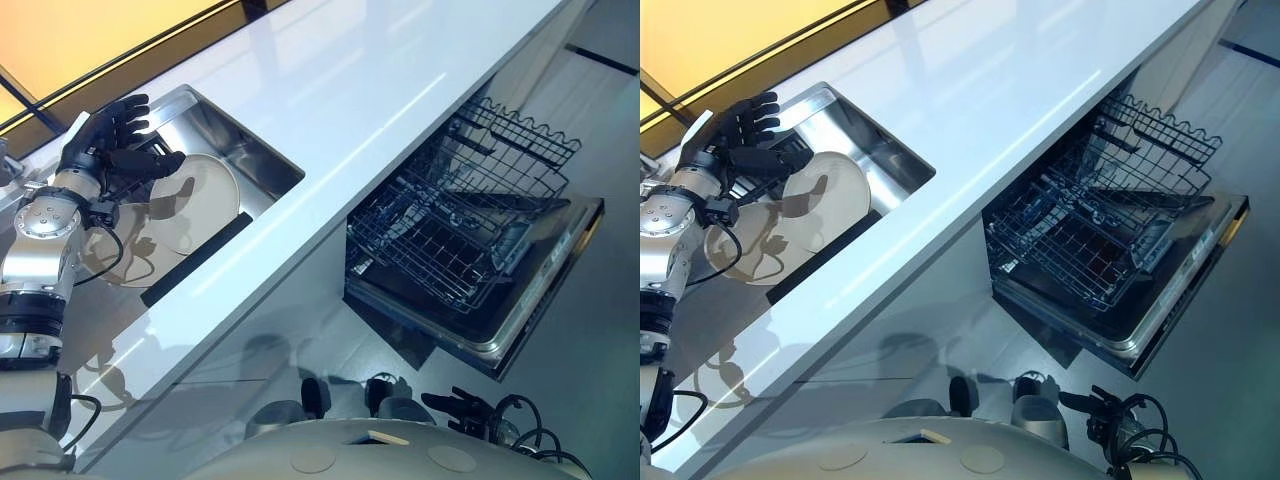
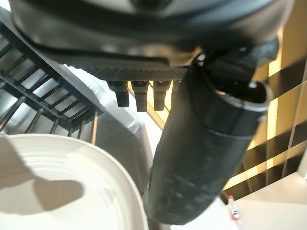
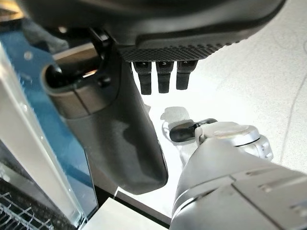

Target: Pick up plates and place into dishwasher.

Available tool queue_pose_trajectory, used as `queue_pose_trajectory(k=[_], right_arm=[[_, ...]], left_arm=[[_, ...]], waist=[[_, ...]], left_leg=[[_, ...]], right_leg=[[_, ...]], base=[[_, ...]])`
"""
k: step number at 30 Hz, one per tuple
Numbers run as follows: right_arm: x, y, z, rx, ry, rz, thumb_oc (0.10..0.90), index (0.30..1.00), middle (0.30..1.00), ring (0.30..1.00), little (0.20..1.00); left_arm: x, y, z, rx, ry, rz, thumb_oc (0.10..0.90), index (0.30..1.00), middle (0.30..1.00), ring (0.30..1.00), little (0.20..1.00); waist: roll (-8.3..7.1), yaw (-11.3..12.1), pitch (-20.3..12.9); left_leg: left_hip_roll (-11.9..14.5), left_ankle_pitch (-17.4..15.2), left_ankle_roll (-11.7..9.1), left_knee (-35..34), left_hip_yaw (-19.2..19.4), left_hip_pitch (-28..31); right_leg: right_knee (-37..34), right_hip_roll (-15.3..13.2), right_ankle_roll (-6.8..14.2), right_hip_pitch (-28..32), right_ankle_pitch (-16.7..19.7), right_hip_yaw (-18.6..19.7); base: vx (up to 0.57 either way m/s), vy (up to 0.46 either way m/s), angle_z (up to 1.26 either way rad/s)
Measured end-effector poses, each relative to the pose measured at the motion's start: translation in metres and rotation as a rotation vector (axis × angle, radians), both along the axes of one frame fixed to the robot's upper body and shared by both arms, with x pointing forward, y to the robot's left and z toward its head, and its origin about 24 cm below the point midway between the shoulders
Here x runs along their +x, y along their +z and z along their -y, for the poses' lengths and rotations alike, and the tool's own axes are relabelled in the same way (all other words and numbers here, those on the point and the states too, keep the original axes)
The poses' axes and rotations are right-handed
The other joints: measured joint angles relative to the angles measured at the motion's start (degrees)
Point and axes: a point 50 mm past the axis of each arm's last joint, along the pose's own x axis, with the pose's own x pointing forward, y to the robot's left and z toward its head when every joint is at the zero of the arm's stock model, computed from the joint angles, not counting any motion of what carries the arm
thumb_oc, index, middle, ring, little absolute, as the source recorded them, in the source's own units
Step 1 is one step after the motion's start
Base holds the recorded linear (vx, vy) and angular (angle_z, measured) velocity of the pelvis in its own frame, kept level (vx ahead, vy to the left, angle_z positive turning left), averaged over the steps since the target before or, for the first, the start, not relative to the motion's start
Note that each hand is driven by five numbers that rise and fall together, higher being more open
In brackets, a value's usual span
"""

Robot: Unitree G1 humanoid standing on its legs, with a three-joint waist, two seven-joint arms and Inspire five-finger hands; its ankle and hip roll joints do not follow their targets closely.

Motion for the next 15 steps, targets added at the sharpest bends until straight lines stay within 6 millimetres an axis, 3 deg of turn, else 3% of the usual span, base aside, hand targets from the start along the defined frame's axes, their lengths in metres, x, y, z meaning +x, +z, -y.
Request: queue_pose_trajectory(k=[7, 15], right_arm=[[0.006, 0.001, 0.0, -0.002, 0.001, 0.013, 0.8, 0.9, 0.9, 0.9, 0.9], [0.035, 0.007, 0.0, -0.003, 0.014, 0.092, 0.8, 0.9, 0.9, 0.9, 0.9]], left_arm=[[0.005, 0.005, -0.001, 0.025, -0.062, -0.072, 0.8, 0.9, 0.9, 0.9, 0.9], [0.012, 0.028, 0.001, 0.027, -0.113, -0.051, 0.8, 0.9, 0.9, 0.9, 0.9]], waist=[[-0.5, -0.1, 2.51], [-0.52, 0.88, 4.95]], left_leg=[[-0.52, 0.36, 0.65, 0.2, 0.51, -1.93], [-0.59, 0.53, 0.83, 0.22, 0.44, -3.31]], right_leg=[[0.43, -0.51, 0.53, -2.07, 0.37, 0.08], [0.95, -0.54, 0.56, -3.55, 0.39, 0.06]], base=[[-0.01, 0.06, -0.02], [-0.02, 0.028, 0.01]])
